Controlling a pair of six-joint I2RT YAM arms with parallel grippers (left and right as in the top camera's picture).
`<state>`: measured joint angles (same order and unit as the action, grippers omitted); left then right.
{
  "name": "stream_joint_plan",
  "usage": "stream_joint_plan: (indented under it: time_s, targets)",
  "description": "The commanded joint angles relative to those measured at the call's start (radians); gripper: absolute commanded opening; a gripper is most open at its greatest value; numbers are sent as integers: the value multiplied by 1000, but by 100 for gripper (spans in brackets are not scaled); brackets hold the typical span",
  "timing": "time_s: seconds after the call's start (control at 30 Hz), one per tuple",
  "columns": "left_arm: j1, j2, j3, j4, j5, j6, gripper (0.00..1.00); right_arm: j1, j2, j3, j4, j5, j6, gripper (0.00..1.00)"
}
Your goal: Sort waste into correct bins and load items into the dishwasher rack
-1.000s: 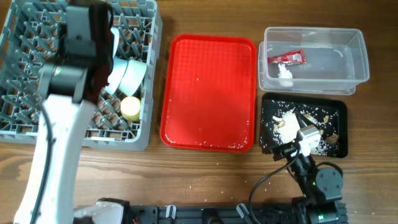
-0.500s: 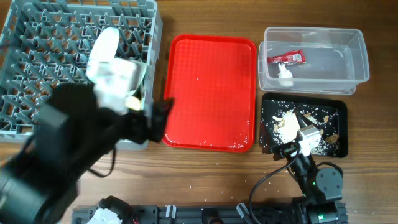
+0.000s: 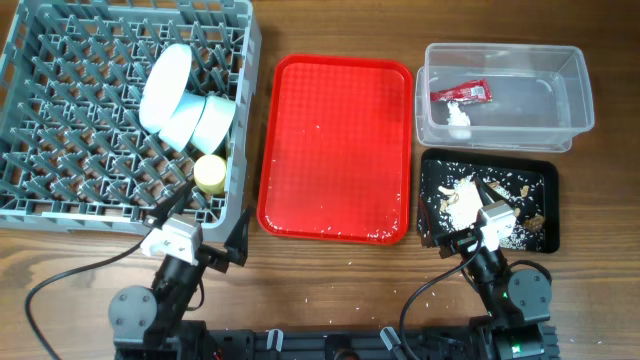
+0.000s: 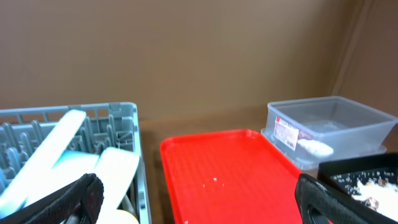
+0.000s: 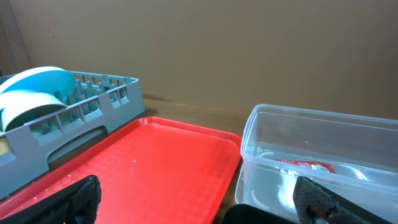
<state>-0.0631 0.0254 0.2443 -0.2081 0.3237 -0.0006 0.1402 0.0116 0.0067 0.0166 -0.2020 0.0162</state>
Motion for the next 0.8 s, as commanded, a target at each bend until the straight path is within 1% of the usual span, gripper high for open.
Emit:
stream_joint_plan:
  time_s: [0.0, 0.13, 0.77]
  targets:
    - [8, -22, -90, 39, -11, 13, 100, -3, -7, -2, 4, -13, -13, 100]
    - [8, -22, -222, 175, -32, 19, 100, -3, -7, -2, 4, -13, -13, 100]
    - [8, -21, -238, 160, -33, 19, 100, -3, -7, -2, 4, -13, -13, 100]
